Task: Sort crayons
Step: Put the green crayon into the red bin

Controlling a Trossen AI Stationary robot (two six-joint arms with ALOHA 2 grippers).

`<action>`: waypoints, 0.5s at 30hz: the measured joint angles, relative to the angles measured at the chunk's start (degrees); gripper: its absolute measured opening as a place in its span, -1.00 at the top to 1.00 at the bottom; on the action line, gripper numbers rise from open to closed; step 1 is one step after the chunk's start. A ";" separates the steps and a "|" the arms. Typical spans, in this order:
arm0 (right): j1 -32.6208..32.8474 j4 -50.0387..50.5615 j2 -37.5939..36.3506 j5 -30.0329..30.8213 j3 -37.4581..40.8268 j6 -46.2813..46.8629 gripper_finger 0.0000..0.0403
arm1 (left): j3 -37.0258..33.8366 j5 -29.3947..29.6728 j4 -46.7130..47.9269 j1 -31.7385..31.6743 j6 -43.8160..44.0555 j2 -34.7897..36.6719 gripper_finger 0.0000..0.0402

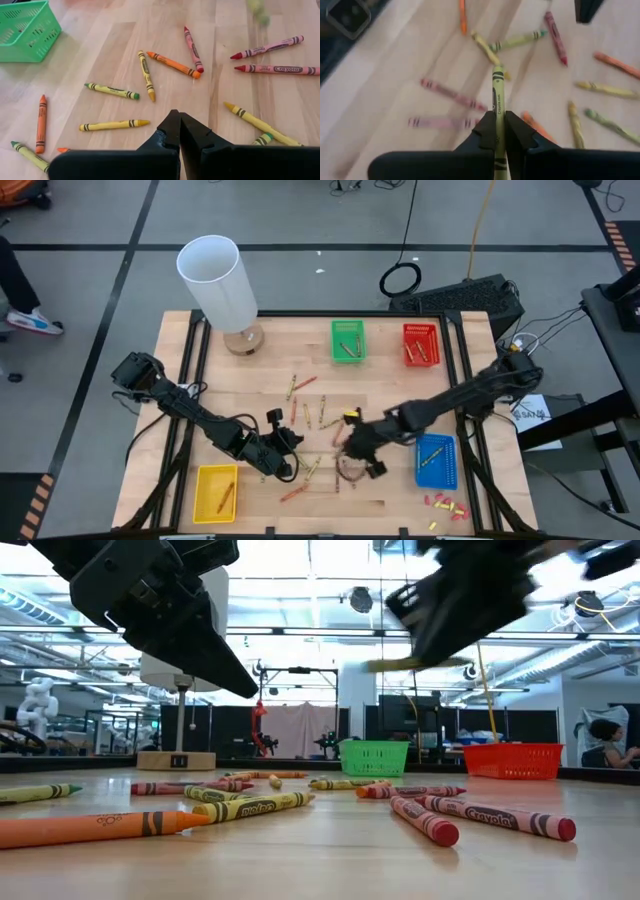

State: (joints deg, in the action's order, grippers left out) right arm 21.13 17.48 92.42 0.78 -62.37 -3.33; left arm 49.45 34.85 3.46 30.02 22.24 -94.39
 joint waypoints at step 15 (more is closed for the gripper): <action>17.40 25.32 -6.79 20.88 -0.04 -2.41 1.00 | 0.00 -0.11 -2.12 0.00 -0.07 0.02 0.97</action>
State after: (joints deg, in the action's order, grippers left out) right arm 38.54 42.80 85.63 21.66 -62.41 -5.74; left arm 49.45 34.74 1.34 30.02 22.17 -94.37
